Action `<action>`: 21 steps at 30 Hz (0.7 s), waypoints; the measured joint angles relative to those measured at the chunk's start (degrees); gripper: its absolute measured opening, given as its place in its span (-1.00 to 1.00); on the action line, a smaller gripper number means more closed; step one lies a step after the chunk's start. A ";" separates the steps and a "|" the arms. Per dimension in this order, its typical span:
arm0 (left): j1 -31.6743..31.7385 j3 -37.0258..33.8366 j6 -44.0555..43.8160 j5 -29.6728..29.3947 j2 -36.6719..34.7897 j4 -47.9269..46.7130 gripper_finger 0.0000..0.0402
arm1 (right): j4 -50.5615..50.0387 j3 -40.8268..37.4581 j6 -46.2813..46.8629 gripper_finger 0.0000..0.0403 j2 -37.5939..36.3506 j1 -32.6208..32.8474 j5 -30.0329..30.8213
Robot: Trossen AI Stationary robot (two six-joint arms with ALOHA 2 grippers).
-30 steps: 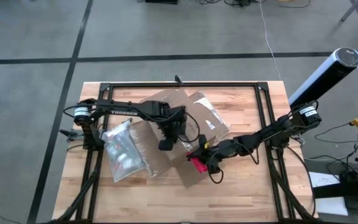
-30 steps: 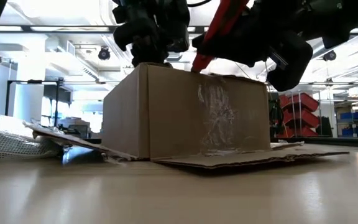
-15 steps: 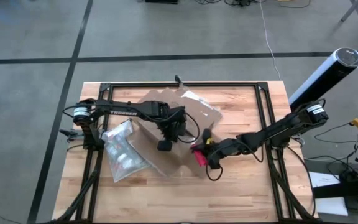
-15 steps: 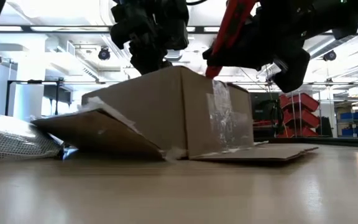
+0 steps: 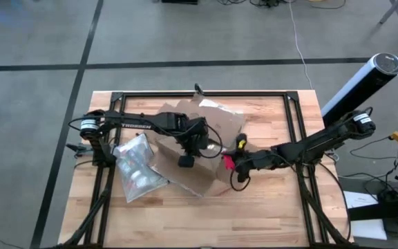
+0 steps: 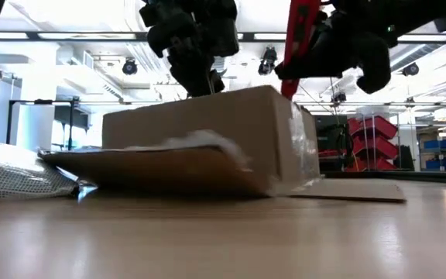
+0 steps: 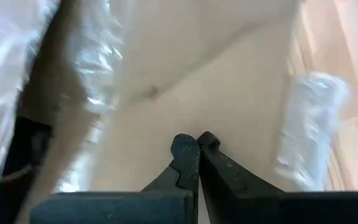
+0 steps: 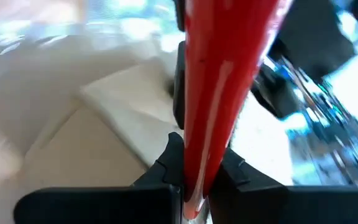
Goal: Unpack boxes
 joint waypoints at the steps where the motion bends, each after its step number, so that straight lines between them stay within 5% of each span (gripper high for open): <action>1: 0.00 0.00 -0.02 0.07 -0.37 0.07 -1.00 | -0.39 0.00 1.54 -0.92 -1.33 0.00 1.25; 7: -0.37 -0.39 -0.12 2.61 -1.35 -0.39 -1.00 | 0.44 0.38 11.99 -0.92 -7.25 -0.31 13.77; 15: -0.23 -0.29 -0.17 1.61 -1.49 1.36 -1.00 | 0.40 0.39 30.25 -0.92 -9.30 -0.20 19.31; 21: -0.12 -0.29 -0.27 0.06 -1.74 3.47 -1.00 | -2.87 0.39 54.69 -0.92 -9.22 0.05 20.68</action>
